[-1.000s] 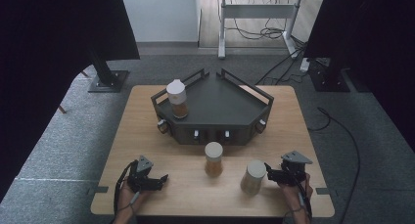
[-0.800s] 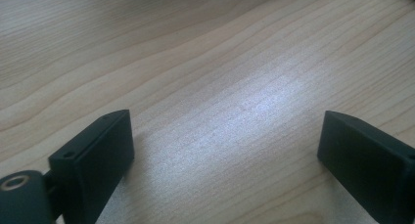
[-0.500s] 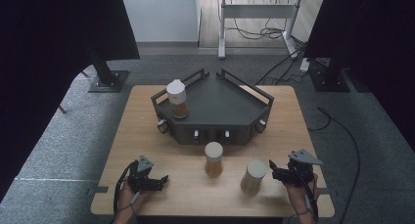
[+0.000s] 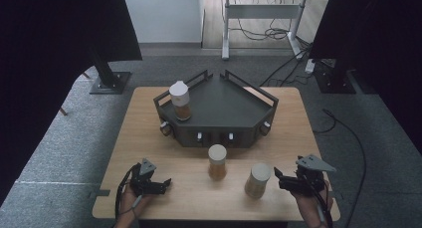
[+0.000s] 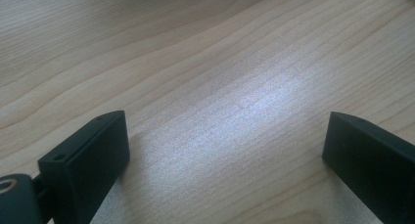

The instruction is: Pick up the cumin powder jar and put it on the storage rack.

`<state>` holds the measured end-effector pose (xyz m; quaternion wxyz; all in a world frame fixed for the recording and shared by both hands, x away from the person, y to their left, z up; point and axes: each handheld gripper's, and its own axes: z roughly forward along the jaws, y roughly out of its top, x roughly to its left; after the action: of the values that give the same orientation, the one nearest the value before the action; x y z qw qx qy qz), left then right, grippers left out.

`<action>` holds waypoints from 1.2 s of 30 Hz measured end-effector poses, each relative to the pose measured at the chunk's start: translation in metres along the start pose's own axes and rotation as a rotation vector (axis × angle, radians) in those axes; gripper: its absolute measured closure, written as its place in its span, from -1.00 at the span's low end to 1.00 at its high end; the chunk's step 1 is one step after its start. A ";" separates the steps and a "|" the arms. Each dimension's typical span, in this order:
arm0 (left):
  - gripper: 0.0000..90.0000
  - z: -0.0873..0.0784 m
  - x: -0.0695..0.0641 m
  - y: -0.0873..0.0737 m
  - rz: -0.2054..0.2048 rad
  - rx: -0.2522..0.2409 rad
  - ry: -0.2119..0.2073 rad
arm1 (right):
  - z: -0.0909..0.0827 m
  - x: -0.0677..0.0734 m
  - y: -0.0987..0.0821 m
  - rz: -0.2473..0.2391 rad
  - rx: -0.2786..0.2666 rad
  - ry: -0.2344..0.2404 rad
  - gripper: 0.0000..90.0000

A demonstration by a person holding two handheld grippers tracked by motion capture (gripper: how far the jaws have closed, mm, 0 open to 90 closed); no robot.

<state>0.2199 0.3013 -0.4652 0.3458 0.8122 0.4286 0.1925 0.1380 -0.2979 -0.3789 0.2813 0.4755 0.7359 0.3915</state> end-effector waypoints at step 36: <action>-0.93 0.000 0.001 0.000 0.005 0.001 -0.006 | 0.015 0.080 0.032 -0.151 -0.065 0.178 -0.80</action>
<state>0.2206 0.3025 -0.4650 0.3460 0.8141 0.4256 0.1908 0.1339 -0.2124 -0.3633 0.2589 0.3727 0.7786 0.4335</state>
